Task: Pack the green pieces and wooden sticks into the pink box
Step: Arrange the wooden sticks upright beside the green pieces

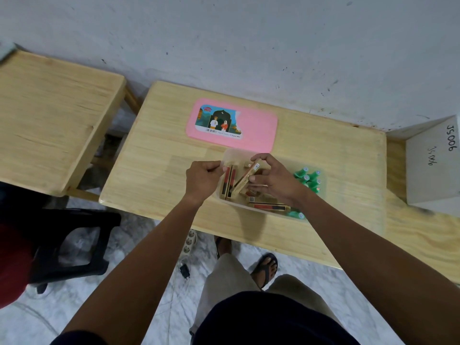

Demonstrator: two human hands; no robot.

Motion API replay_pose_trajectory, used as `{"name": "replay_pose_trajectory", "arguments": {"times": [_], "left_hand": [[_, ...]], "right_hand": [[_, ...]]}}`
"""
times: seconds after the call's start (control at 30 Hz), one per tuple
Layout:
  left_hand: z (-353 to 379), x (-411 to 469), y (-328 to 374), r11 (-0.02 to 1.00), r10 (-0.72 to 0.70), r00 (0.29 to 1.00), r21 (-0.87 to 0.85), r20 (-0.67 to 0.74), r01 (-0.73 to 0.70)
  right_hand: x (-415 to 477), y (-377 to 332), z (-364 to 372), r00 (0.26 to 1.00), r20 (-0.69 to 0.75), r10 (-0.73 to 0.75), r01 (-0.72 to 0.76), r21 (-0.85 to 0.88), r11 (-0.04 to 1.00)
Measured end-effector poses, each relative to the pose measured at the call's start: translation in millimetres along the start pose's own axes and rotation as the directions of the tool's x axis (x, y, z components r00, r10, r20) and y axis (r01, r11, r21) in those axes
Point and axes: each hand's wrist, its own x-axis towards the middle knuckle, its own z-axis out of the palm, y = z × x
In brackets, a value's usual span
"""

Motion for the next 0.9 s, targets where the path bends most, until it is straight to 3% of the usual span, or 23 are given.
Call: {"name": "replay_pose_trajectory", "arguments": {"times": [0.3,0.47,0.63,0.77,0.9], "left_hand": [[-1,2,-1,0.999,-0.021,1.000,-0.038,0.011,0.022],[0,3,-2,0.998,-0.031,0.999,-0.051,0.008,0.031],[0,4,-1,0.998,-0.043,0.999,-0.054,0.022,0.045],[-2,2,0,0.997,-0.046,0.999,-0.062,0.020,0.047],[-3,2,2,0.996,-0.050,0.998,-0.071,0.034,0.053]], "right_hand": [[3,-5,-3,1.000,0.030,-0.005,0.009,-0.142,0.990],[8,-9,0,1.000,-0.022,0.022,-0.026,-0.179,0.984],[21,-4,-3,0.998,-0.052,-0.042,0.025,-0.287,0.958],[32,-6,-3,0.996,-0.022,-0.087,0.065,-0.488,0.870],[43,-9,0,0.990,0.021,-0.137,0.109,-0.732,0.673]]}}
